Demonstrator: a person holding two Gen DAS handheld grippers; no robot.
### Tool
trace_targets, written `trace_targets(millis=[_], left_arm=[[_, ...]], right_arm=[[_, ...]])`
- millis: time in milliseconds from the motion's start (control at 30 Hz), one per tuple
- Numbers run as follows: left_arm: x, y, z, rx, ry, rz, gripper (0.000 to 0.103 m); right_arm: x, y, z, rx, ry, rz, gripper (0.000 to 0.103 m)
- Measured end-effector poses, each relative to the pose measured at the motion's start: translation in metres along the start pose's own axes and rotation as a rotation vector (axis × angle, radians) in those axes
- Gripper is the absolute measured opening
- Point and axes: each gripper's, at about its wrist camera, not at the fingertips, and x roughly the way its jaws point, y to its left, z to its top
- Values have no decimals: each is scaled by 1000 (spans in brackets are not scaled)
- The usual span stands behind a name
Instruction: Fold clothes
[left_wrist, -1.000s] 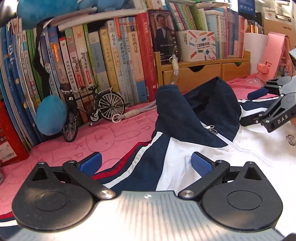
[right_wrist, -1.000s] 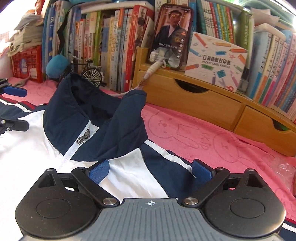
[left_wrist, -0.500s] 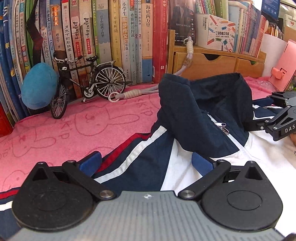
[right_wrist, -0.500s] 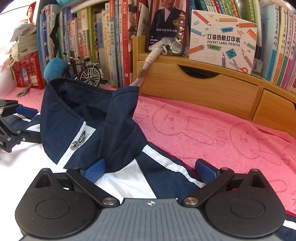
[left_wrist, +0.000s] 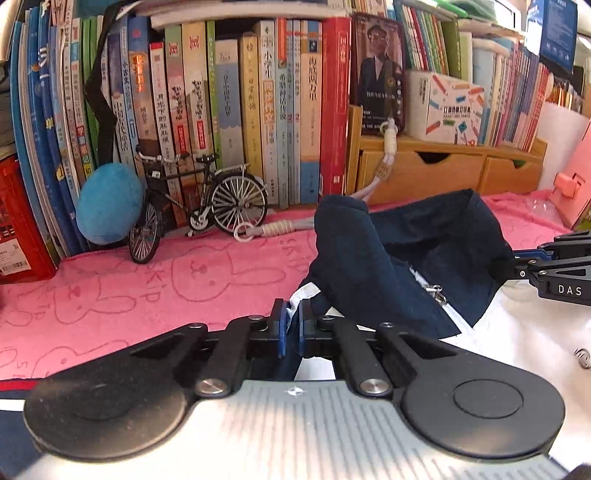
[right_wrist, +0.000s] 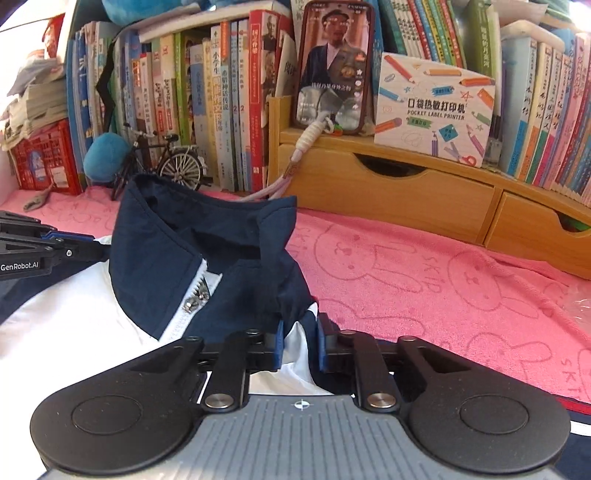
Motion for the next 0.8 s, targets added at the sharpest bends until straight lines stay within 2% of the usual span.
trace_targets(millis=[100,200,233,267,333,367,400,433,467,500,533,600,633,667,700,733,800], left_arm=[[-3,1,17,22,-59,29,0],[12,10,36,-23,-72,87,0],[18,13,37,-41,-52,86,0],[24,17,38,-57,-34,79,0],[19,24,27,-68,-18,-23,1],[16,28,21,-74,-10,-74,7],[14,32,15,-80,-2,-125,21],[12,36,9,-83,5,-175,29],[9,38,4,-68,10,-213,51],[10,38,1,-57,20,-236,69],[11,37,-3,-45,30,-258,74],[19,29,-4,-24,42,-295,78],[23,24,-4,-12,47,-308,80],[31,17,-4,4,61,-312,87],[39,11,-4,19,76,-314,94],[49,6,-4,28,112,-296,96],[57,-7,-6,65,128,-228,97]], right_arm=[[-12,-4,18,58,-72,-13,12],[-10,-7,35,75,-117,-39,6],[-7,-8,40,80,-125,-47,5],[0,-9,45,85,-117,-56,5],[11,-13,50,102,-96,-52,5],[10,-19,47,123,-93,-9,6],[9,-25,44,144,-91,37,8],[7,-32,41,166,-89,83,13],[6,-38,38,187,-87,129,14],[5,-45,34,198,-79,161,20],[4,-51,29,207,-71,192,29],[5,-55,21,192,-52,194,38],[7,-55,19,182,-40,199,38],[10,-52,17,167,-20,205,40],[12,-48,15,141,-7,210,48],[15,-44,13,113,6,215,59],[22,-34,10,65,34,220,73]])
